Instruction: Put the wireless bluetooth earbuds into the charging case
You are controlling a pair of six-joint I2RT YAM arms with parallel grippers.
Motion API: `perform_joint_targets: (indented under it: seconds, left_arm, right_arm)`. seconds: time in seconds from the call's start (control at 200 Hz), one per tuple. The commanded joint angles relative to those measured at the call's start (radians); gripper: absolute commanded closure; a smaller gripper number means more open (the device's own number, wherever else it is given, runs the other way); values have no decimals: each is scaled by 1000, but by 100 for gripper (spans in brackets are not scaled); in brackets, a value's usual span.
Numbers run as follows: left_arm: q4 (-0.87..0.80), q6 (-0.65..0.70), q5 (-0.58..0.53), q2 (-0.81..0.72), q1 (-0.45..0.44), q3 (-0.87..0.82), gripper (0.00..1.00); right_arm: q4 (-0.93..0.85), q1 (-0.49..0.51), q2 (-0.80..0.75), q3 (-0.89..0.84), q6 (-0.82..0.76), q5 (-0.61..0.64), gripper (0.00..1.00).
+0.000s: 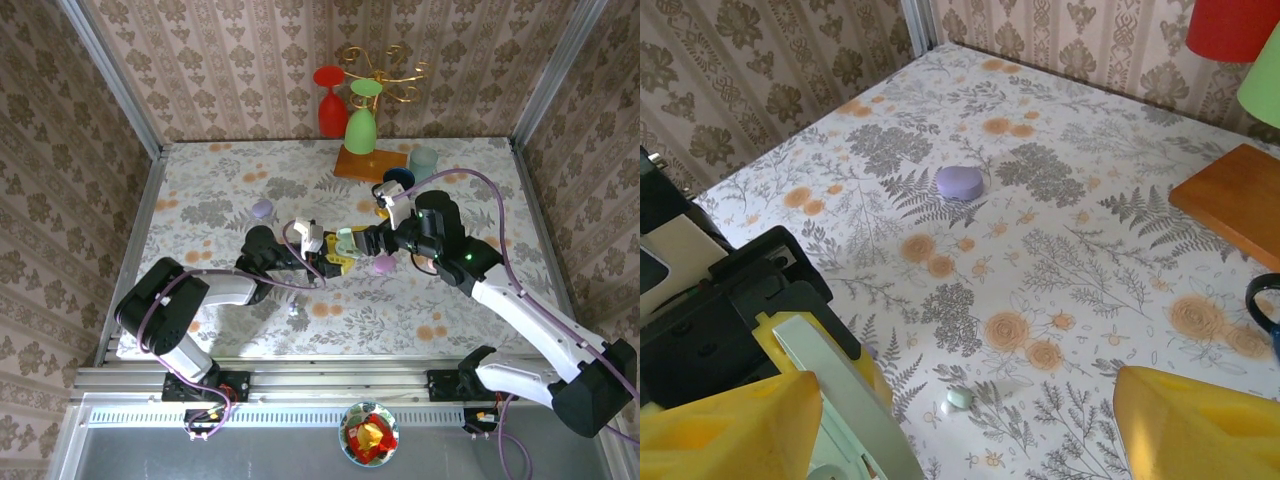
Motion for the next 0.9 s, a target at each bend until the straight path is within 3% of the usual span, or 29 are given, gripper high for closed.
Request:
perform_joint_targets:
  seconds: [0.0, 0.265, 0.465, 0.56, 0.895]
  left_arm:
    - [34, 24, 26, -30, 5, 1, 74]
    - [33, 6, -23, -48, 46, -19, 75]
    - [33, -4, -38, -85, 108, -46, 75]
    - [33, -6, -39, -109, 158, -64, 75]
    - [33, 8, -71, -182, 331, -118, 76]
  right_arm:
    - [-32, -1, -4, 34, 26, -35, 22]
    - [44, -2, -116, -30, 119, -104, 21]
    - [70, -13, -138, -90, 318, 2, 23]
    - [55, -32, -85, -103, 444, 17, 25]
    - [-41, -26, 314, 1, 586, -109, 38]
